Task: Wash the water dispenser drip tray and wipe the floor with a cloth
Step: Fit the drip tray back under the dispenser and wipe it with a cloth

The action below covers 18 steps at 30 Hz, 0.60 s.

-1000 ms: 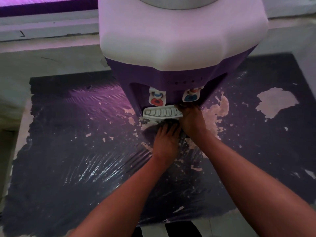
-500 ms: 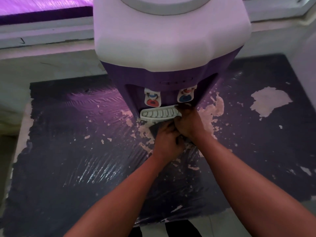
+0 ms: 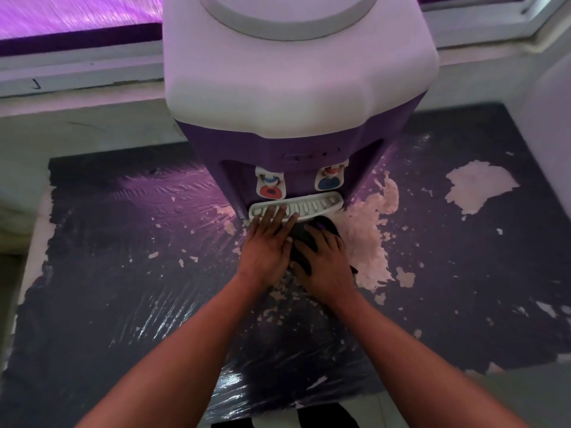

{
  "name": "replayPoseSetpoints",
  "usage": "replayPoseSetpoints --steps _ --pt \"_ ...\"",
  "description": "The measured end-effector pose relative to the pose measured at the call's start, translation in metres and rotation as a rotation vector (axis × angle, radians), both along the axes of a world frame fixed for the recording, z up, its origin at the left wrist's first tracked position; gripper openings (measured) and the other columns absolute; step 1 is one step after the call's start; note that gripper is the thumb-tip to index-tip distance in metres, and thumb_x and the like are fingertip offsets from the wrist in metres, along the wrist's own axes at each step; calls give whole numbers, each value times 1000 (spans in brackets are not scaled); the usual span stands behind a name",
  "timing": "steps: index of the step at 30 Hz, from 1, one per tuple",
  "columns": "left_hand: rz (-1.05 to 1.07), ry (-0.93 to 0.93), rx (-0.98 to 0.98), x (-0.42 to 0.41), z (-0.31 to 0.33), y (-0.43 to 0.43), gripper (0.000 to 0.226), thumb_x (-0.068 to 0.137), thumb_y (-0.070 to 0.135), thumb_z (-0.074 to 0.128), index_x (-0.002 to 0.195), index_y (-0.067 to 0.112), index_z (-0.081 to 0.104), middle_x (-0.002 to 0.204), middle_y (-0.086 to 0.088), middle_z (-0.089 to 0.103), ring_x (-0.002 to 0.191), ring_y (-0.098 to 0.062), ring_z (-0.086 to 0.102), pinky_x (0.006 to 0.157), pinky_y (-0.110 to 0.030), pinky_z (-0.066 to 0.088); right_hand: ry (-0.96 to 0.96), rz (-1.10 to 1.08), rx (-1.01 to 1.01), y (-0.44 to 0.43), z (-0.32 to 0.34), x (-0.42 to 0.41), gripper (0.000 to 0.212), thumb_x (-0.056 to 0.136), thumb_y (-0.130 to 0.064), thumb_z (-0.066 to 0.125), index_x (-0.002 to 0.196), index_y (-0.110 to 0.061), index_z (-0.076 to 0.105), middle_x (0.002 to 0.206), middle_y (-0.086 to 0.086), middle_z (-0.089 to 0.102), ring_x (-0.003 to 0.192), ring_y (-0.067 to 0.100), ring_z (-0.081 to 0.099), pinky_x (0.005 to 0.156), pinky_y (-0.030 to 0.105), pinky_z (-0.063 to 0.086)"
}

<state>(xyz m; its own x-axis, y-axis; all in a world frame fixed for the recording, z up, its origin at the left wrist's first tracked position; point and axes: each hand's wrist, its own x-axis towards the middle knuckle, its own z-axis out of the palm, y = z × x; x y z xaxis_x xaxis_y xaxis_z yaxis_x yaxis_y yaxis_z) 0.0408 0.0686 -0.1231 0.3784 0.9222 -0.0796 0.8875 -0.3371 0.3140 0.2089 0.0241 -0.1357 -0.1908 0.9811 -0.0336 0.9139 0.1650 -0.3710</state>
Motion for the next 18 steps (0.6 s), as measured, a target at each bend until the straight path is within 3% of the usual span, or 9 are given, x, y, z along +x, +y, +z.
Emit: replayPoseSetpoints --steps 6,12,18 --pt "8 1 3 2 0 2 62 93 42 21 152 27 28 161 -4 24 151 -24 10 122 -47 10 -58 41 13 10 -3 23 45 94 -51 50 135 -34 54 147 1 48 139 30 38 112 50 33" --pt "-5 36 18 2 -1 1 63 92 41 22 153 27 27 161 -4 24 151 -24 9 122 -47 8 -94 -120 61 16 -6 46 43 93 -51 50 133 -35 57 147 1 47 139 31 36 114 49 31" --pt "-2 7 39 1 -3 2 61 92 39 29 152 27 31 159 -4 29 150 -26 15 122 -46 11 -161 -365 8 22 -8 48 51 93 -51 46 141 -33 47 154 6 37 140 36 30 113 51 30"
